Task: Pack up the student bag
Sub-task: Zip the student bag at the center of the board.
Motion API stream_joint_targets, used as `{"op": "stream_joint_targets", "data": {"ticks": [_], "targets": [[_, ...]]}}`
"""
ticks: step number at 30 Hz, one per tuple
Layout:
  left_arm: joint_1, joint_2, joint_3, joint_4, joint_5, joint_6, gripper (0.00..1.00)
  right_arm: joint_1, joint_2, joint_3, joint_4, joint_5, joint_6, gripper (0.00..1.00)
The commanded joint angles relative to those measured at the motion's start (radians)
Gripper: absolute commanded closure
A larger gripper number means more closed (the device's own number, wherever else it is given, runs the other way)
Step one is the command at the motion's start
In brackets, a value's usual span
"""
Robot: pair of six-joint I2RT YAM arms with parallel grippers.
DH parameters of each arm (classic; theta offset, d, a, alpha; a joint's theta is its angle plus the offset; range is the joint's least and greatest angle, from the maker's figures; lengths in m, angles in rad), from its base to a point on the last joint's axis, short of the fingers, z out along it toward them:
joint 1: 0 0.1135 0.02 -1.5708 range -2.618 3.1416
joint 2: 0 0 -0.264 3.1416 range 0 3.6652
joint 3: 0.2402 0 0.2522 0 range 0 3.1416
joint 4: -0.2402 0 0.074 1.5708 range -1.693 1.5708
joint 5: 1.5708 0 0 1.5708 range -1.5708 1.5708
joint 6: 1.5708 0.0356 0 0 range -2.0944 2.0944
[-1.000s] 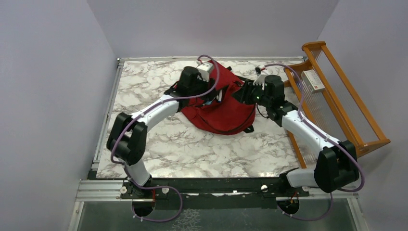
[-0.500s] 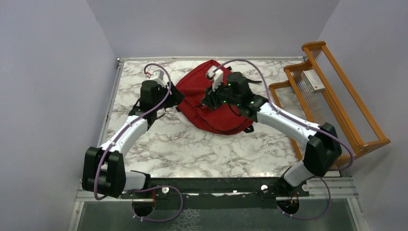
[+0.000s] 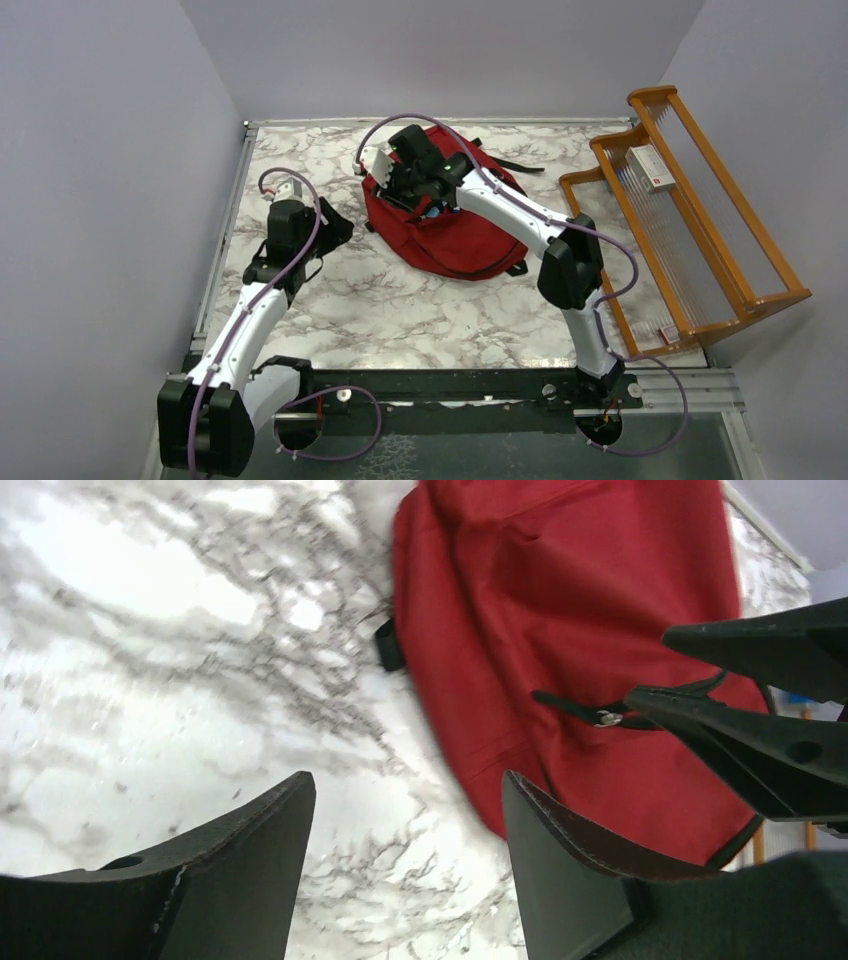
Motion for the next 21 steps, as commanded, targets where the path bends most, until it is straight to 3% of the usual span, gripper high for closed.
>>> {"op": "stream_joint_targets", "data": {"ticks": [1,12,21], "targets": [[0.012,-0.067,-0.070,-0.079,-0.063,-0.086,0.30,0.026,0.073,0.053,-0.237,0.089,-0.124,0.60],[0.014,-0.065,-0.155,-0.019,-0.014,-0.136,0.30,0.061,0.166,0.108,-0.218,0.192,-0.195,0.60],[0.014,-0.082,-0.166,-0.023,-0.024,-0.130,0.30,0.062,0.163,0.060,-0.207,0.268,-0.222,0.60]]}}
